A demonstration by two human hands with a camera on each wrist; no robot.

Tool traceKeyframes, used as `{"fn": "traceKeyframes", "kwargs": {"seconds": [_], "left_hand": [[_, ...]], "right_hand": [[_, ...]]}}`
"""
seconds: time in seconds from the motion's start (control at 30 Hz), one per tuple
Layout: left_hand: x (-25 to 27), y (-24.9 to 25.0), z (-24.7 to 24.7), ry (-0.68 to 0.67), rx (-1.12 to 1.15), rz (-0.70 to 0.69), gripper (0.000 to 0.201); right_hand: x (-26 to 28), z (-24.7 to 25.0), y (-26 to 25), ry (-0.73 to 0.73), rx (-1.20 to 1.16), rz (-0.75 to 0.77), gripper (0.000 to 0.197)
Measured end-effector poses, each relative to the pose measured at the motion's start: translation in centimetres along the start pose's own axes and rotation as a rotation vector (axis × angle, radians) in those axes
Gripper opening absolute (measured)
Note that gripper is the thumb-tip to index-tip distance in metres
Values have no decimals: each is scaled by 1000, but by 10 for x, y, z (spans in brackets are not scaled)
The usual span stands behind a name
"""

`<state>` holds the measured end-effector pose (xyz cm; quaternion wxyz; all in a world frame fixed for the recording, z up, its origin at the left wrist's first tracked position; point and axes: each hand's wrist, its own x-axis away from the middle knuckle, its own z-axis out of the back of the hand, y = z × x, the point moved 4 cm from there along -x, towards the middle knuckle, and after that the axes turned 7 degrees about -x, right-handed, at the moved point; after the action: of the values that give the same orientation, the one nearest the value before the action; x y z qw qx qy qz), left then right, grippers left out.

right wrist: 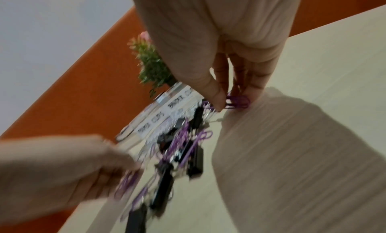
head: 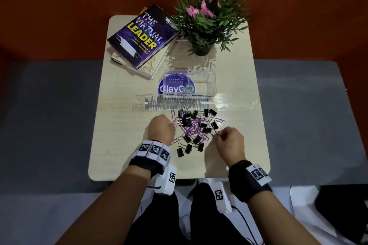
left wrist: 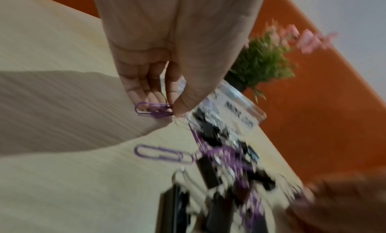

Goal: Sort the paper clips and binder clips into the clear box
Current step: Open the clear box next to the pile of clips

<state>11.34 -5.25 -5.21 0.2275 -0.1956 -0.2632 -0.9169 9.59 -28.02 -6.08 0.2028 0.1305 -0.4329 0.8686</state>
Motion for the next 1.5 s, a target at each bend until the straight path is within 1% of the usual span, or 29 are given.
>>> {"fn": "traceKeyframes", "kwargs": {"seconds": [0.07, 0.1, 0.17, 0.2, 0.27, 0.33, 0.37, 0.43, 0.47, 0.5, 0.53, 0.57, 0.6, 0.67, 0.77, 0.83, 0.87, 0.93, 1.0, 1.03, 1.1, 1.17, 1.23, 1.27, 1.3, 1.33, 1.37, 1.43, 1.5], "left_hand": [[-2, -14, 6, 19, 152, 15, 12], [-3, -22, 9, -8, 230, 15, 11], [-4, -35, 14, -103, 416, 20, 18], [-3, -39, 17, -143, 513, 38, 24], [-2, -46, 22, -167, 649, 85, 36], [0, -49, 20, -209, 650, 89, 37], [2, -49, 17, -243, 592, 59, 33], [10, -44, 5, -315, 378, -58, 21], [15, -41, -1, -334, 237, -120, 11], [19, -38, -6, -321, 96, -176, 4], [22, -35, -11, -287, -19, -226, 10], [24, -32, -15, -255, -81, -264, 13], [25, -29, -16, -225, -101, -281, 13], [26, -25, -16, -209, -105, -296, 13], [25, -22, -11, -193, -124, -329, 13], [22, -17, 3, -163, -49, -327, 16], [19, -12, 12, -142, 3, -315, 17], [7, 7, 34, -99, 77, -300, 15], [-11, 34, 57, -40, 108, -304, 8], [-22, 47, 66, -16, 107, -292, 8], [-41, 71, 81, -22, 65, -217, 20], [-54, 88, 87, -60, -17, -128, 28], [-61, 96, 91, -100, -77, -76, 29], [-65, 97, 92, -106, -83, -69, 27], [-70, 95, 93, -104, -64, -60, 24], [-74, 92, 94, -93, -22, -49, 21], [-78, 87, 94, -84, 38, -40, 17], [-81, 80, 94, -95, 200, -26, 17], [-78, 76, 95, -90, 353, -18, 20]], "right_hand": [[-1, 17, 4, 18, -220, -22, 13], [-2, 25, 6, 4, -362, -40, 18], [-5, 37, 9, -73, -675, -103, 26], [-10, 40, 11, -117, -791, -144, 32], [-22, 44, 15, -171, -895, -218, 40], [-35, 43, 13, -199, -795, -213, 36], [-41, 40, 10, -202, -664, -170, 32], [-49, 31, 0, -204, -337, -17, 21], [-51, 27, -5, -194, -184, 56, 14], [-52, 24, -9, -178, -63, 112, 9], [-54, 20, -11, -164, 18, 154, 8], [-55, 17, -12, -156, 67, 183, 8], [-55, 14, -12, -149, 99, 198, 8], [-55, 12, -11, -126, 158, 208, 12], [-49, 19, -9, -102, 127, 172, 15], [-41, 29, -22, -73, 42, 183, 15], [-39, 33, -37, -60, 8, 220, 15], [-40, 34, -80, -68, -45, 311, 14], [-48, 24, -129, -109, -18, 399, 12], [-54, 16, -151, -130, 25, 433, 10], [-70, -8, -185, -157, 182, 462, 5], [-79, -34, -207, -207, 379, 437, 18], [-85, -52, -215, -281, 500, 376, 26], [-88, -55, -215, -310, 500, 326, 31], [-92, -58, -214, -330, 436, 269, 34], [-95, -57, -211, -331, 322, 209, 34], [-99, -55, -207, -316, 194, 163, 31], [-100, -46, -200, -278, -36, 102, 25], [-96, -35, -193, -288, -191, 61, 26]]}}
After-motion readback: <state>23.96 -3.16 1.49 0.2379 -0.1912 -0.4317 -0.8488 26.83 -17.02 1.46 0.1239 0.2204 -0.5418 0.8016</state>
